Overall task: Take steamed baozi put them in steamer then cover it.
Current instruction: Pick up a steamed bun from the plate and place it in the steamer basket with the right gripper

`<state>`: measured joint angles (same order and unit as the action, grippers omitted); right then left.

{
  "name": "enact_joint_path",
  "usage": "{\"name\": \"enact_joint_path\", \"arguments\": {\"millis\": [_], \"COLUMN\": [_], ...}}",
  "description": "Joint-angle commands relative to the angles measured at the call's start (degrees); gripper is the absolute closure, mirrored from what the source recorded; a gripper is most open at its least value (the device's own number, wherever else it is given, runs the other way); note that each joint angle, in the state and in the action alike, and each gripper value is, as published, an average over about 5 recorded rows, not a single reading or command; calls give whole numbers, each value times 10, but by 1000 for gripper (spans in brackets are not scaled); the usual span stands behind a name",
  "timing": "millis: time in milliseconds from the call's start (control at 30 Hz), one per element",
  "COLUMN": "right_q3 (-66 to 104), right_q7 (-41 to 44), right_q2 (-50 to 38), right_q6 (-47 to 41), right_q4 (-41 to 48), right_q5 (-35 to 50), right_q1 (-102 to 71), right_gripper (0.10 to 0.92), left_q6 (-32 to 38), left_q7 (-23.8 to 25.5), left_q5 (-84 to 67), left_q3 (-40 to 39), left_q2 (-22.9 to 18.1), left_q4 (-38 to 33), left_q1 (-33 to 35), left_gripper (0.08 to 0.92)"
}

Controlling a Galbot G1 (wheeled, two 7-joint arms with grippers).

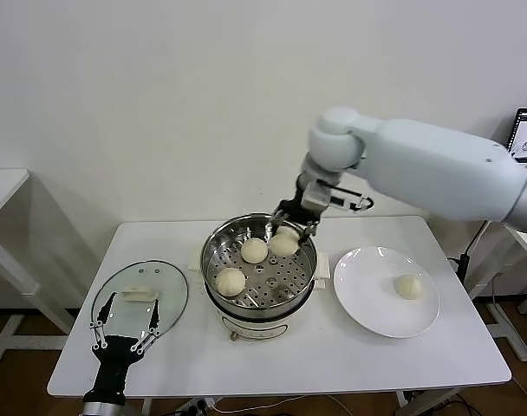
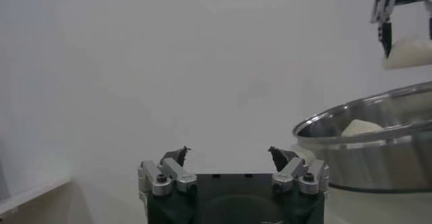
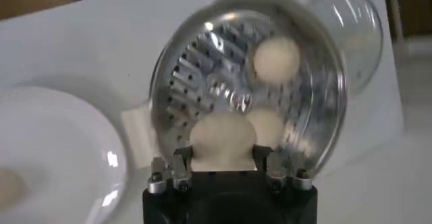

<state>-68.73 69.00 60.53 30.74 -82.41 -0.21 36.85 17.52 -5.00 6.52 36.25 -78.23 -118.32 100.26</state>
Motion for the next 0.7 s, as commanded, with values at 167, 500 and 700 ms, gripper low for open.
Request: {"name": "enact_joint_path", "arguments": {"millis": [167,500,700], "right_q3": [-9,-7,-7], "right_q7": [-18,-16,-16], "right_q2": [60,57,59], "right_q6": [126,134,131], "right_q4": [-54,-55,-52], "right_q5": [-112,-134,-139], "right_q1": [-58,-78,-86], "right_gripper": [381,381,381], "left_q6": [1,1,2], "left_q7": [0,-1,-1], "left_q5": [-2,-2,-3], "left_q3": [-1,2,4], "left_q2": [-2,-5,-5], "left_q4": [1,-3,-3], "left_q1": [-1,2,4], "left_gripper": [177,177,177]}}
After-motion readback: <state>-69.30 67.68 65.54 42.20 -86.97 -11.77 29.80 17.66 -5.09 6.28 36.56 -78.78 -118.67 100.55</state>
